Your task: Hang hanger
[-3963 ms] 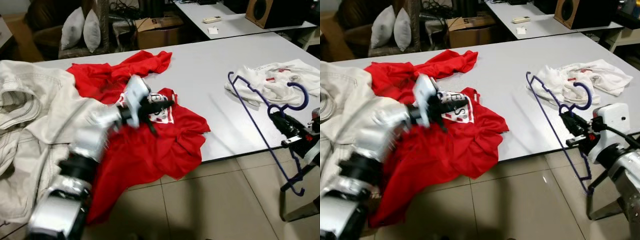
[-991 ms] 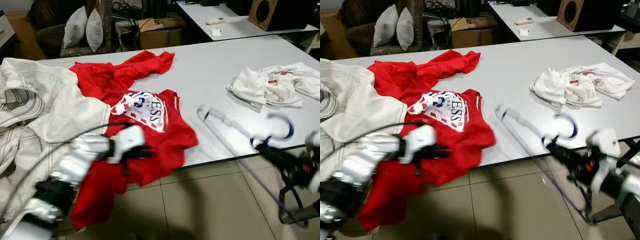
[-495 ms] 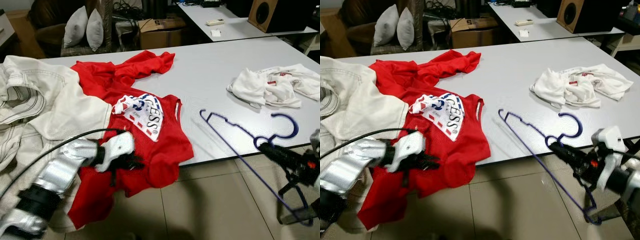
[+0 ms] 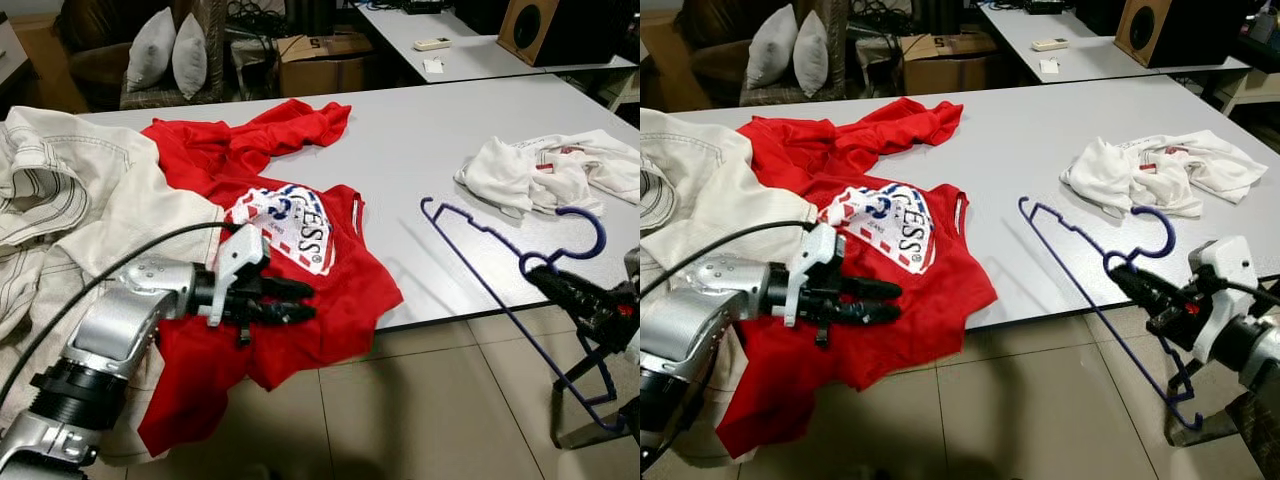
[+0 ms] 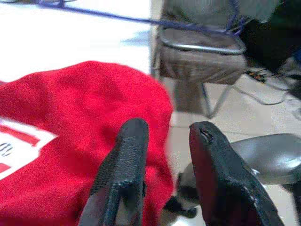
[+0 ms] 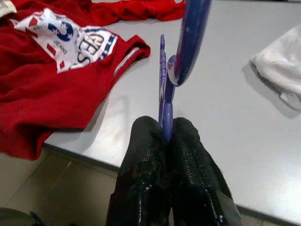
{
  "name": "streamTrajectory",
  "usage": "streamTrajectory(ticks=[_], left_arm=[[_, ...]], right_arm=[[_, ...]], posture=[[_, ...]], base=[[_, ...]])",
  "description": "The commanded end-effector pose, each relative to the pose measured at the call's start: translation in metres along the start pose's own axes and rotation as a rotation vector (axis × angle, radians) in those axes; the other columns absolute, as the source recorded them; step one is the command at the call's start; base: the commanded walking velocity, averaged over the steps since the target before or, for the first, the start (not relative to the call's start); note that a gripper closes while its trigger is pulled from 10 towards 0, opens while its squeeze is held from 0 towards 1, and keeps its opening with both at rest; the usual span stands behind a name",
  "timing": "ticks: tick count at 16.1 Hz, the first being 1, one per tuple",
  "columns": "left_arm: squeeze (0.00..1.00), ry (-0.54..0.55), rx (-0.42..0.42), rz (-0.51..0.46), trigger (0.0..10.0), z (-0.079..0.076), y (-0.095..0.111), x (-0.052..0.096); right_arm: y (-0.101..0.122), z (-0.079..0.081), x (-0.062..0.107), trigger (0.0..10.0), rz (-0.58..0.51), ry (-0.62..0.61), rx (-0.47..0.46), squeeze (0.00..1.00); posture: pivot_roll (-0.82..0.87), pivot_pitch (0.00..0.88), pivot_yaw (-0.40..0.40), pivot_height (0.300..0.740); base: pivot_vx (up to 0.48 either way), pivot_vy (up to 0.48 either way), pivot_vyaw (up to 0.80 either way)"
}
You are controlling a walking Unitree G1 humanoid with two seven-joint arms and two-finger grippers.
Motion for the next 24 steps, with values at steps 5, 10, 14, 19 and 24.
streamTrajectory(ticks=[5, 10, 14, 19, 24], left_arm=[[1.0, 0.345, -0.035, -0.236, 10.0, 0.052, 0.041, -0.038], [0.04, 0.509, -0.03, -0.238, 10.0, 0.07, 0.05, -0.088], [0.0, 0.679, -0.028, -0.058, 10.0, 0.083, 0.021, -0.113], [0.0, 0.726, 0.014, 0.07, 0.0, 0.088, -0.014, -0.113], [0.0, 0.653, 0.048, 0.046, 0.0, 0.083, -0.017, -0.116]], right_arm=[[0.004, 0.0, -0.002, 10.0, -0.02, -0.045, 0.007, 0.0], [0.004, -0.004, -0.013, 10.0, -0.015, -0.12, 0.004, 0.0], [0.007, -0.006, -0.02, 10.0, -0.001, -0.161, 0.015, 0.0], [0.009, -0.001, -0.024, 10.0, 0.006, -0.146, 0.026, 0.0], [0.01, -0.003, -0.026, 10.0, 0.01, -0.142, 0.03, 0.0]], posture=[[-0.1, 0.0, 0.052, 0.74], [-0.1, 0.0, 0.059, 0.74], [-0.12, 0.0, 0.069, 0.74], [-0.12, 0.0, 0.068, 0.74], [-0.11, 0.0, 0.06, 0.74]], base=[[0.0, 0.0, 0.0], [0.0, 0.0, 0.0], [0.0, 0.0, 0.0], [0.0, 0.0, 0.0], [0.0, 0.0, 0.0]])
Point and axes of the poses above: a point about 5 cm out from each wrist's last joint towards the gripper, its own x axis pointing back from the gripper into the wrist, its own y axis along the axis of the wrist's last joint, z = x × y, the point moved 3 cm from there along -x, pointing out of the wrist towards the gripper, and after that the axes turned 12 degrees about x, right-handed, at the moved point
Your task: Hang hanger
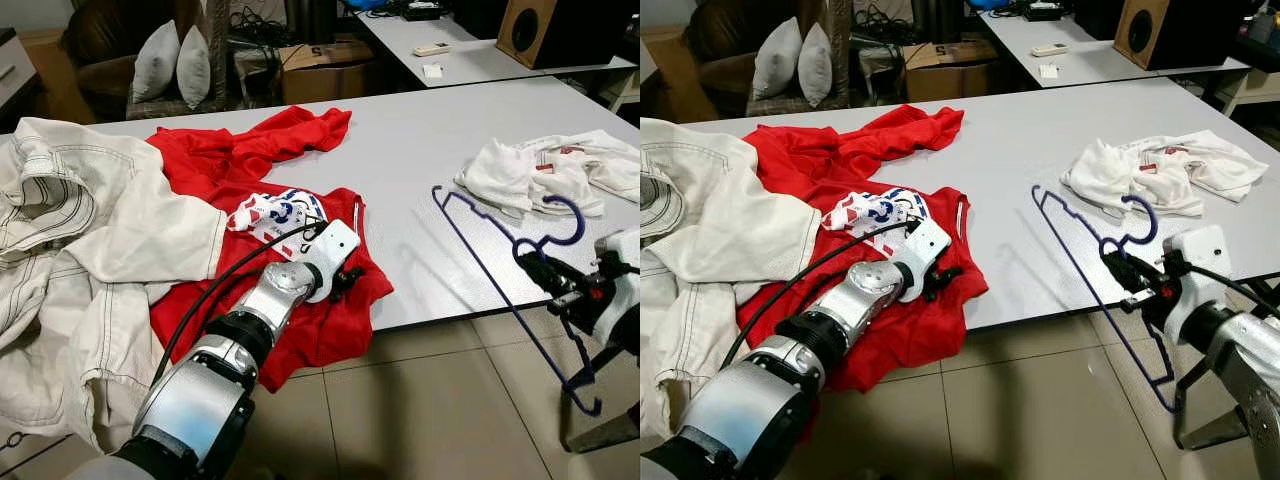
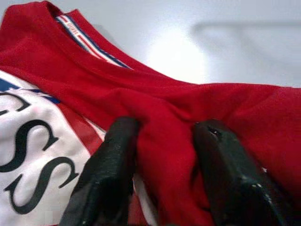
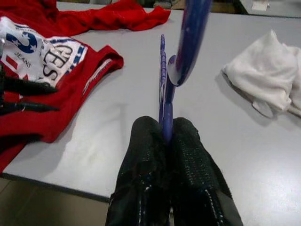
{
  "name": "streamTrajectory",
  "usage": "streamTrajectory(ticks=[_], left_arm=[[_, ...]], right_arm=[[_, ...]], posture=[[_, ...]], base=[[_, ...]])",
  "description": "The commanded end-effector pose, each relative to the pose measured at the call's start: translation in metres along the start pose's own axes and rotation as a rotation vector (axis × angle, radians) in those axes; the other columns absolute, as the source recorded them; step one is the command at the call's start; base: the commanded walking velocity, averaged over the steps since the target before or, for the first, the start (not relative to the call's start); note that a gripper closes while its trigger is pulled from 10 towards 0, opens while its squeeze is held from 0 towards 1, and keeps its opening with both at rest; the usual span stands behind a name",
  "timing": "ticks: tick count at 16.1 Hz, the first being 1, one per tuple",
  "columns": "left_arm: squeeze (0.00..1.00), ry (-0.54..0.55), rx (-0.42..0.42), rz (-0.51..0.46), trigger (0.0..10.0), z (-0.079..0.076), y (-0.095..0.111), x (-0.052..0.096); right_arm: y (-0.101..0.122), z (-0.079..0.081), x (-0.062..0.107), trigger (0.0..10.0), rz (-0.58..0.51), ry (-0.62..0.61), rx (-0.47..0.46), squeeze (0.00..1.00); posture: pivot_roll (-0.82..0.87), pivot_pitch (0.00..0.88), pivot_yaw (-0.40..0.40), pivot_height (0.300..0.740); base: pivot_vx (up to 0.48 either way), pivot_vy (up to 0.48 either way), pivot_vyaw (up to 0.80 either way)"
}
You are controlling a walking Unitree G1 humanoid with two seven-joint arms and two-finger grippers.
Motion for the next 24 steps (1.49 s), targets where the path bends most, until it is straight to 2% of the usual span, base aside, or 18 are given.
streamTrajectory(ticks=[1, 5, 17, 19, 20, 22, 24], left_arm=[[0.0, -0.024, 0.016, 0.024, 0.0, 0.0, -0.006, 0.001], [0.0, -0.073, 0.003, -0.036, 0.0, 0.007, 0.002, 0.007], [0.0, -0.107, -0.011, -0.082, 0.0, 0.031, 0.004, 0.025], [0.0, -0.166, -0.017, -0.095, 0.0, 0.029, 0.005, 0.028], [0.0, -0.229, -0.028, -0.111, 0.0, 0.025, 0.007, 0.032], [0.0, -0.357, -0.111, -0.145, 0.0, 0.023, 0.013, 0.044], [0.0, -0.439, -0.183, -0.168, 0.0, 0.028, 0.022, 0.06]], right_arm=[[0.001, 0.0, -0.002, 10.0, 0.005, 0.003, -0.001, 0.0], [-0.001, 0.002, -0.003, 10.0, 0.008, 0.026, -0.009, 0.0], [-0.002, 0.003, -0.002, 10.0, -0.011, 0.07, -0.043, 0.0], [-0.001, 0.004, -0.002, 10.0, -0.017, 0.083, -0.041, 0.0], [0.0, 0.005, -0.002, 10.0, -0.018, 0.094, -0.04, 0.0], [0.001, 0.011, 0.001, 10.0, -0.024, 0.153, -0.055, 0.0], [-0.002, 0.022, 0.006, 10.0, -0.014, 0.236, -0.073, 0.0]], posture=[[-0.11, 0.0, 0.06, 0.74], [-0.11, 0.0, 0.054, 0.74], [-0.1, 0.0, 0.046, 0.74], [-0.1, 0.0, 0.046, 0.74], [-0.1, 0.0, 0.046, 0.74], [-0.1, 0.0, 0.043, 0.74], [-0.1, 0.0, 0.041, 0.74]], base=[[0.0, 0.0, 0.0], [0.0, 0.0, 0.0], [0.0, 0.0, 0.0], [0.0, 0.0, 0.0], [0.0, 0.0, 0.0], [0.0, 0.0, 0.0], [0.0, 0.0, 0.0]])
Point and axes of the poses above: a point about 5 cm out from each wrist's last joint towards the gripper, its own x axis pointing back from the gripper into the wrist, its own y axis along the axis of the wrist's last joint, z = x × y, the point moved 3 cm from there along -x, pointing out of the wrist towards the gripper, and after that the axes turned 12 degrees about x, right-handed, at the moved point
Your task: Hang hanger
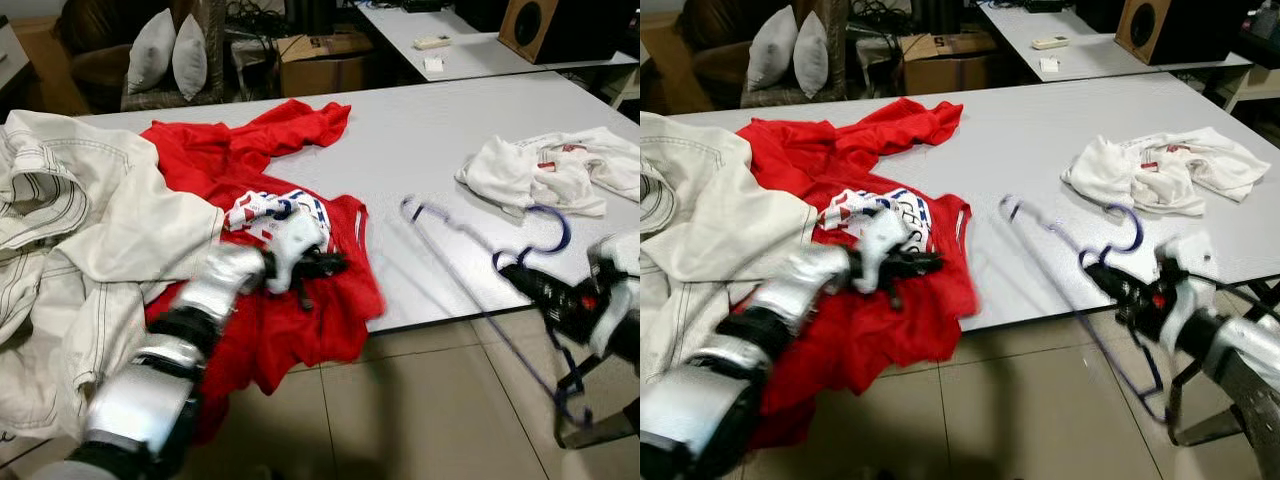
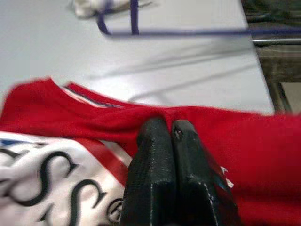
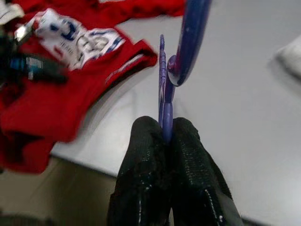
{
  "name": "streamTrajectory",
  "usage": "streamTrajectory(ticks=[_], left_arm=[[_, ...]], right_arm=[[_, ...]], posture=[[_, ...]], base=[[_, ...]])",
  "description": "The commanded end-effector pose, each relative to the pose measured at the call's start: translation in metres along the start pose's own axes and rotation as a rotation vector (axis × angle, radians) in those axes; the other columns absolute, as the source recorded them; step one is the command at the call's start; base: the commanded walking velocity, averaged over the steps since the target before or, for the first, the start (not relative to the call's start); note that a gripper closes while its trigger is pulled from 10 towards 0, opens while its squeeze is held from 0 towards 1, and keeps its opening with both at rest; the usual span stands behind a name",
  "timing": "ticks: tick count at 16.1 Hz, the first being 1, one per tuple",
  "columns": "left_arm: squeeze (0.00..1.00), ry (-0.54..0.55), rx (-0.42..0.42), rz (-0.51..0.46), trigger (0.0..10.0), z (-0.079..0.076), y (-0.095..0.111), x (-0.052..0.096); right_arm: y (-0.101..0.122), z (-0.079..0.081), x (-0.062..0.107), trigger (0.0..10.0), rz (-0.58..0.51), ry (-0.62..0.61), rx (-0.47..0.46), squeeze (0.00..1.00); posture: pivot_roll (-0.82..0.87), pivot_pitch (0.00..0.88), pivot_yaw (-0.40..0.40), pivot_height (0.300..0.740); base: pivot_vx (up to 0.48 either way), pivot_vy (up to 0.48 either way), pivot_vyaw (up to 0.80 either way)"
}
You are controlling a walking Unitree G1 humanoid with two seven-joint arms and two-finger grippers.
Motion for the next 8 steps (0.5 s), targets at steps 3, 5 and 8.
streamTrajectory(ticks=[3, 5, 8], left_arm=[[0.0, -0.027, -0.041, -0.043, 0.0, 0.003, 0.014, 0.01], [0.0, -0.036, -0.05, -0.07, 0.0, 0.005, 0.021, 0.019], [0.0, -0.138, -0.042, -0.085, 0.0, -0.009, 0.024, 0.019]], right_arm=[[0.003, 0.016, 0.003, 10.0, 0.005, 0.122, 0.001, 0.0], [0.003, 0.034, 0.009, 10.0, -0.005, 0.272, -0.052, 0.0], [-0.001, 0.033, 0.008, 10.0, 0.013, 0.289, -0.08, 0.0]], posture=[[-0.09, 0.0, 0.037, 0.74], [-0.08, 0.0, 0.031, 0.74], [-0.08, 0.0, 0.028, 0.74]], base=[[0.0, 0.0, 0.0], [0.0, 0.0, 0.0], [0.0, 0.0, 0.0]])
Point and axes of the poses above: a point about 5 cm out from each wrist's last joint towards the gripper, its own x axis pointing back from the gripper into the wrist, its own y axis along the axis of the wrist's last joint, z = x × y, the point moved 3 cm from there along -x, pointing out of the wrist towards the gripper, and after that the axes turned 12 degrees about x, right-handed, at the moved point
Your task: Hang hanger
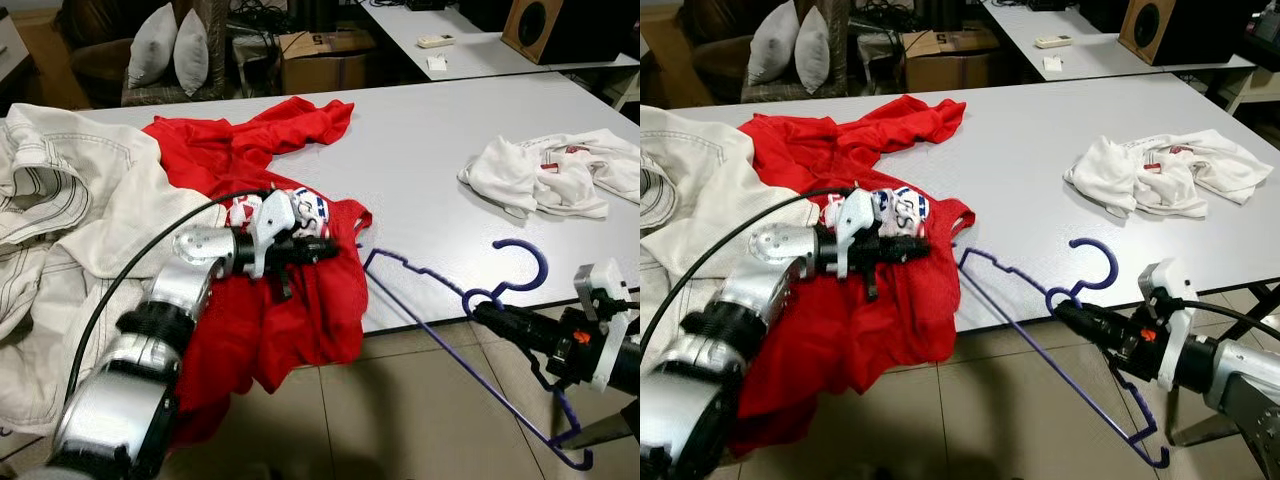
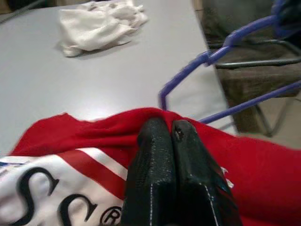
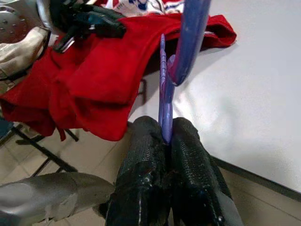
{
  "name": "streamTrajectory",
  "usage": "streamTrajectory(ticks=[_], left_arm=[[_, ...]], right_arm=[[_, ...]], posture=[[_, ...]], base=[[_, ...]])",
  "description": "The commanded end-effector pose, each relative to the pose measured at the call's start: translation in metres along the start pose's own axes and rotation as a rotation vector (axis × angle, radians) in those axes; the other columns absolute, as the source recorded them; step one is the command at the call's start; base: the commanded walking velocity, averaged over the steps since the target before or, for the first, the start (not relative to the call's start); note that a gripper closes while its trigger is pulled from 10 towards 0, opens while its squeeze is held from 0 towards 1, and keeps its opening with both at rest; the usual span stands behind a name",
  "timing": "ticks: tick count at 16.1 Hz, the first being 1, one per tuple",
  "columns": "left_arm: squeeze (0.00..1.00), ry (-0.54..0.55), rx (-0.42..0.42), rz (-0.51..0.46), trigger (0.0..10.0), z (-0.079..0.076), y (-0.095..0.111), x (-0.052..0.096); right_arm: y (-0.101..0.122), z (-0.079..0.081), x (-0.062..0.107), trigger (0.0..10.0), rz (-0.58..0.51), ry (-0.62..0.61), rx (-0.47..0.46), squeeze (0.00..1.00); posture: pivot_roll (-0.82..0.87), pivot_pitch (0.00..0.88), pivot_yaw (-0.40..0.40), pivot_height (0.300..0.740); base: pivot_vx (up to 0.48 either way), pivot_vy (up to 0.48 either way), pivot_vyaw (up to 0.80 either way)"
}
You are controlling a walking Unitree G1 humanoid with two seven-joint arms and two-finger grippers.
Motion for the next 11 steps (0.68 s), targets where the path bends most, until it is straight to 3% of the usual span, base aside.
streamTrajectory(ticks=[1, 3, 6, 11], left_arm=[[0.0, -0.034, -0.014, 0.004, 0.0, -0.004, 0.004, 0.0], [0.0, -0.049, -0.021, 0.039, 0.0, -0.009, -0.003, 0.002], [0.0, -0.012, -0.038, 0.08, 0.0, -0.007, -0.01, 0.007], [0.0, -0.031, -0.024, 0.069, 0.0, -0.012, -0.006, 0.009]], right_arm=[[0.002, -0.001, 0.0, 10.0, 0.008, 0.014, 0.0, 0.0], [0.0, -0.001, 0.003, 10.0, 0.037, 0.033, 0.009, 0.0], [0.003, -0.003, 0.027, 10.0, 0.141, 0.02, 0.14, 0.0], [0.015, -0.003, 0.043, 10.0, 0.131, 0.037, 0.152, 0.0]], posture=[[-0.08, 0.0, 0.024, 0.74], [-0.07, 0.0, 0.016, 0.74], [-0.06, 0.0, 0.009, 0.74], [-0.06, 0.0, 0.01, 0.74]], base=[[0.0, 0.0, 0.0], [0.0, 0.0, 0.0], [0.0, 0.0, 0.0], [0.0, 0.0, 0.0]])
Point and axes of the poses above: a point about 5 cm out from each wrist's last joint towards the gripper, its own x axis pointing back from the gripper into the wrist, its own y axis along the axis of the wrist's last joint, z = x × y, the point moved 3 cm from there along -x, pointing out of the wrist towards the gripper, and after that the axes turned 12 degrees about x, right-handed, at the moved point
